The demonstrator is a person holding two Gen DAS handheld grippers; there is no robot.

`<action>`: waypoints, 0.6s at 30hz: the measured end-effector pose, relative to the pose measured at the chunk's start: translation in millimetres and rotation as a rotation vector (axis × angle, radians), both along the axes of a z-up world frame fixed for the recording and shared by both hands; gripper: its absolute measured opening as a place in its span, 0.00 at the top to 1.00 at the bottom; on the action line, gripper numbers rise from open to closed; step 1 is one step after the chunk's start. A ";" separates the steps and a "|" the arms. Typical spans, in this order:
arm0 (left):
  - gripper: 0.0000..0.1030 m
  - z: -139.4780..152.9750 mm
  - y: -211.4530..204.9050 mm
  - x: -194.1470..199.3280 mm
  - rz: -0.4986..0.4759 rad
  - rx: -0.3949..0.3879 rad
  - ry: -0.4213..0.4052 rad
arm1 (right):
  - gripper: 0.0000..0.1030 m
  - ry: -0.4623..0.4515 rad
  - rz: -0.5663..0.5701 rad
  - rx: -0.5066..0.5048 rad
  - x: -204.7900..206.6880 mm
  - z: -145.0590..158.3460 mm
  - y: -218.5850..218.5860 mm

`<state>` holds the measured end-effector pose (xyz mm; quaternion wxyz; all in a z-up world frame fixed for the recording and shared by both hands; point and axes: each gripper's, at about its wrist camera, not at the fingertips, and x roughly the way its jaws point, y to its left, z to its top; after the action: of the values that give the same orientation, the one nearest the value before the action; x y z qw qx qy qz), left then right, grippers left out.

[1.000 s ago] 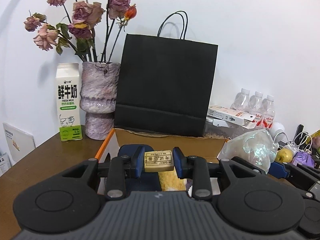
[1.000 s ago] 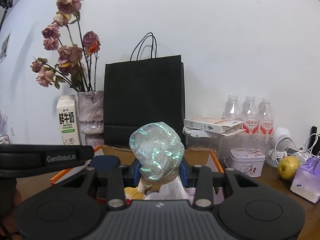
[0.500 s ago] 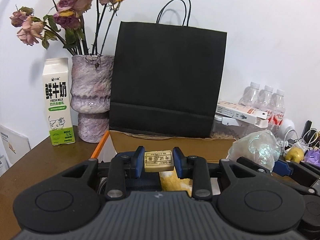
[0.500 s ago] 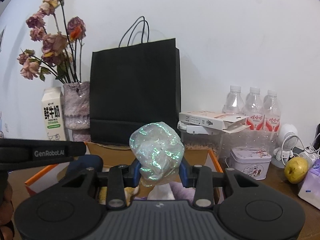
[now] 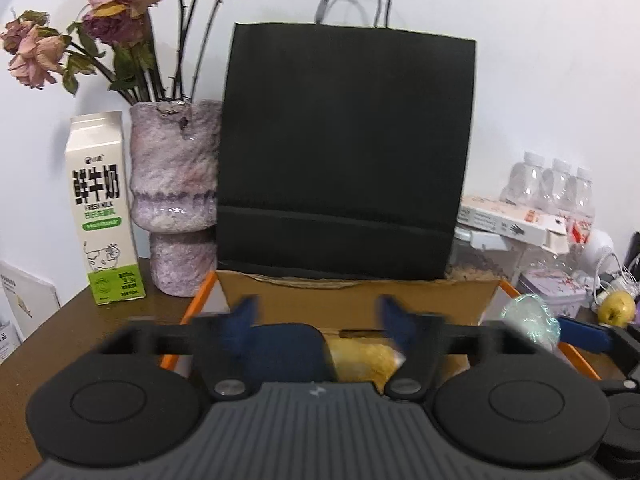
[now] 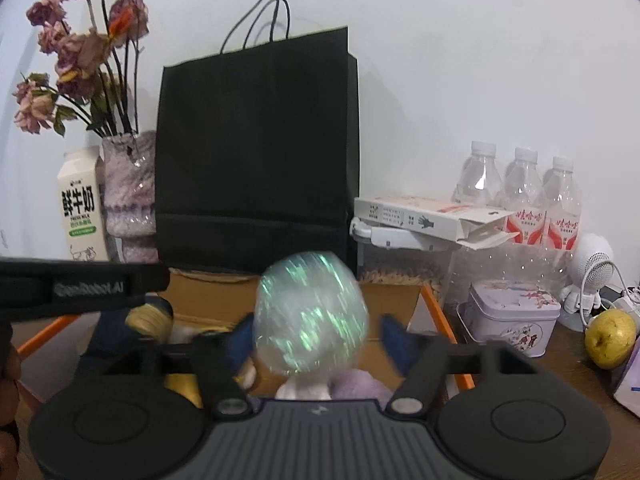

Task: Organize objects
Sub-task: 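Open the left tool to drop the block while the right tool releases the ball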

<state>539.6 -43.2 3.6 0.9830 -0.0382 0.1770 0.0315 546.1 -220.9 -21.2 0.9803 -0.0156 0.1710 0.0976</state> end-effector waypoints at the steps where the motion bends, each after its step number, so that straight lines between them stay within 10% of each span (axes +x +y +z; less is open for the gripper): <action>1: 0.00 0.4 1.9 -1.1 0.007 0.000 -0.013 | 0.02 0.000 -0.007 0.003 -0.3 0.0 -1.2; 18: 0.00 6.9 16.0 -31.8 -0.008 0.007 0.006 | 0.00 0.030 -0.011 0.023 -24.7 9.0 -11.9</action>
<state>507.7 -27.3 10.5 0.9827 -0.0340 0.1800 0.0282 521.4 -232.8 -12.3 0.9782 -0.0018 0.1847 0.0944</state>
